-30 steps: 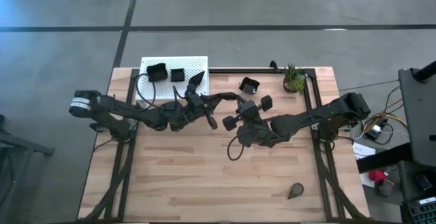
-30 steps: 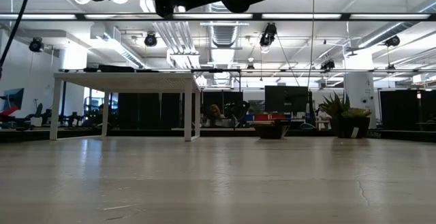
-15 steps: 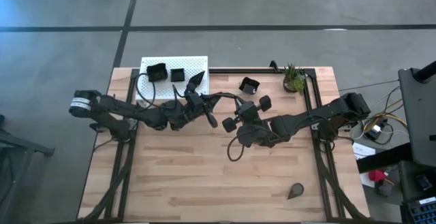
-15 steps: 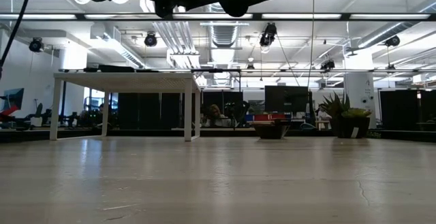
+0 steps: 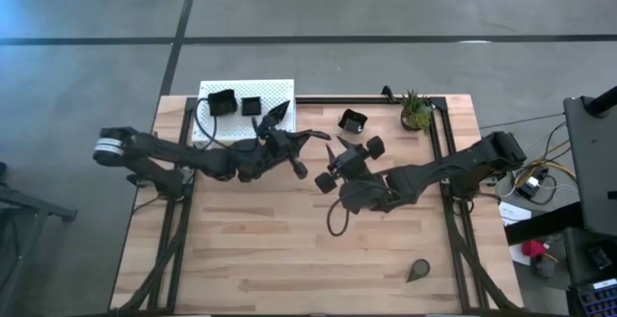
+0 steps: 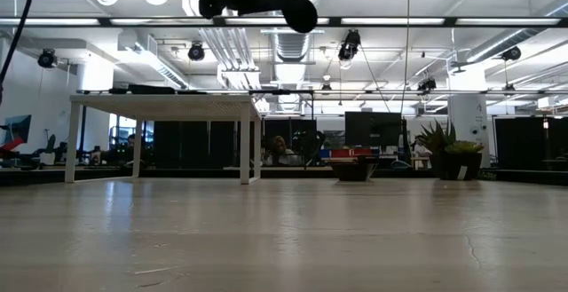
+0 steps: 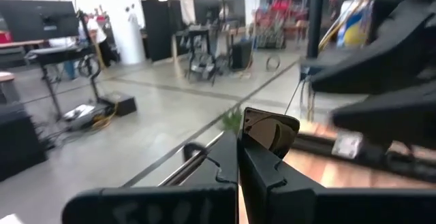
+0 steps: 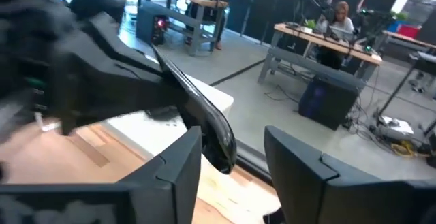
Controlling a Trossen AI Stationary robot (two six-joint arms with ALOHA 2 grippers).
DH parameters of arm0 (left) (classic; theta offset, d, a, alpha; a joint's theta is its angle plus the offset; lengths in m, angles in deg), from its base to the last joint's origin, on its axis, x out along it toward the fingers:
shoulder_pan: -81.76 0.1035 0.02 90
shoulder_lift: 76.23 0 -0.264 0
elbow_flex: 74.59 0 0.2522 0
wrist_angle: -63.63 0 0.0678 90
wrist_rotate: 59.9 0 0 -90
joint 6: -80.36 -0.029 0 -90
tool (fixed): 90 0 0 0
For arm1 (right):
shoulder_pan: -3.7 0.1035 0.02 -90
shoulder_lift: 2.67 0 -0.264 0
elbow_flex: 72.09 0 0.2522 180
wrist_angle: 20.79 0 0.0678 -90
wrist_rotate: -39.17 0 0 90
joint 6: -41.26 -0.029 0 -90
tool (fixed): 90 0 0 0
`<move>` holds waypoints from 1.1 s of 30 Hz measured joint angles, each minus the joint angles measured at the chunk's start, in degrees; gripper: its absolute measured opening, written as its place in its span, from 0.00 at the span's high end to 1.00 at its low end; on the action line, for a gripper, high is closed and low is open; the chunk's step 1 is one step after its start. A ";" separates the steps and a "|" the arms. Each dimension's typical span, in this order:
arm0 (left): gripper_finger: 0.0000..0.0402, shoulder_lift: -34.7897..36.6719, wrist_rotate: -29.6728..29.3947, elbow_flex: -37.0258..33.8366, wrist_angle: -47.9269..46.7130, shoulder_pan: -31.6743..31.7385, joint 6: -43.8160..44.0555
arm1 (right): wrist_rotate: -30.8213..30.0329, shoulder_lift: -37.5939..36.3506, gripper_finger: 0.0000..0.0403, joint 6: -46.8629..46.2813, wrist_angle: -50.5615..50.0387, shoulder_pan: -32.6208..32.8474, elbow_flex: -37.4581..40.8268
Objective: Pick & Place Mini shaped plates
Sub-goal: Stack the drop shaped plate on top of the other drop shaped plate on the shelf
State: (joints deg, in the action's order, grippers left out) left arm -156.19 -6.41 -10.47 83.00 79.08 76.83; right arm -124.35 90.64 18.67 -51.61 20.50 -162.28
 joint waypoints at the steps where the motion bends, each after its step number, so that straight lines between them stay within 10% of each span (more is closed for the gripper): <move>1: 1.00 0.52 -0.18 0.92 -3.03 0.15 -0.02 | 0.00 -0.07 0.60 0.74 0.12 0.39 -0.58; 22: 1.00 4.26 0.11 34.45 -78.50 11.80 -6.93 | 0.00 -0.24 0.56 16.45 -0.26 5.84 -8.37; 33: 1.00 4.03 20.24 36.41 -88.86 21.79 -18.98 | 2.41 -0.27 0.57 18.78 -0.48 6.49 -8.64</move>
State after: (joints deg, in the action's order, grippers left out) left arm -152.16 13.83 25.93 -5.86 100.87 57.85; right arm -121.94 90.37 37.45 -52.09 27.00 -170.92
